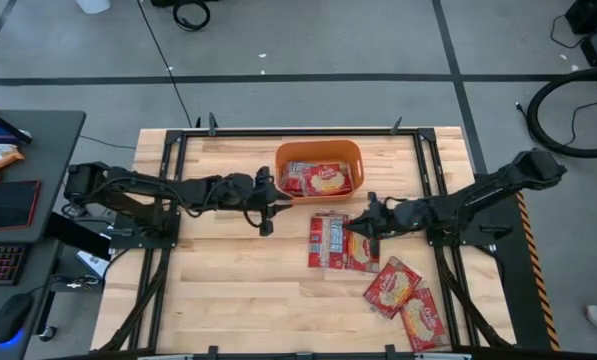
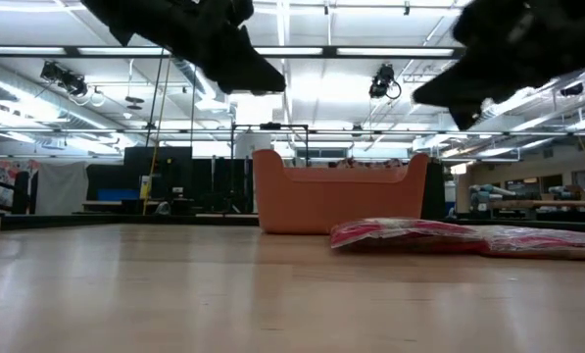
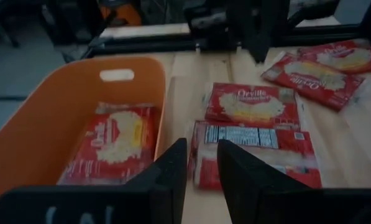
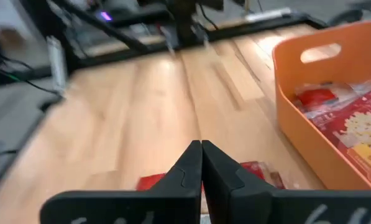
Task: Sort popcorn bags into baskets
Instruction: Put the red popcorn bag into the orange bin
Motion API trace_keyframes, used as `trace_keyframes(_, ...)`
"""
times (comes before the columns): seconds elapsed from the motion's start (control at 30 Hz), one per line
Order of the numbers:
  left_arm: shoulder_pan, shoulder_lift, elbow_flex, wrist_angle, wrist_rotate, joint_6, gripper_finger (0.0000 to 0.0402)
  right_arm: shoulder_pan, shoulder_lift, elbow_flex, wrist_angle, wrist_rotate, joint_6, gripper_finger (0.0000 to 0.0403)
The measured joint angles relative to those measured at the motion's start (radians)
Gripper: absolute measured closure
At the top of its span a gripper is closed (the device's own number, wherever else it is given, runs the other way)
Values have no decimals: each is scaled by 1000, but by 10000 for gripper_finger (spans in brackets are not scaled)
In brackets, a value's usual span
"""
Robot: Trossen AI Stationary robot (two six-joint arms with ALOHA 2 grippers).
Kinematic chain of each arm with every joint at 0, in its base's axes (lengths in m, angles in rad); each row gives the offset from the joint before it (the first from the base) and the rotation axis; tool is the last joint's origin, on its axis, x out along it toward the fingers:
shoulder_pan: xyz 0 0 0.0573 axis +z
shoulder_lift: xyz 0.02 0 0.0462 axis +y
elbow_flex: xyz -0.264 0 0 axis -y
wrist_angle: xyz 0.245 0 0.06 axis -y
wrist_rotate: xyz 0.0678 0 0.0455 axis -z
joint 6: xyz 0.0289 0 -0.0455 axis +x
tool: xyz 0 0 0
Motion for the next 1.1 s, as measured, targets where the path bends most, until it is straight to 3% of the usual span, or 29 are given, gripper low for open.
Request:
trace_keyframes(0.23,-9,-72,-63,25,3,53,308,9,201,251,-244,51,-1,390)
trace_keyframes(0.57,-9,-238,-219,107,14,51,308,12,368,490,-583,70,-2,375)
trace_keyframes(0.93,-19,-402,-368,123,15,-60,308,73,604,783,-856,101,-4,244)
trace_keyframes(1.1,-30,-419,-370,140,18,-95,308,112,662,867,-979,95,4,209)
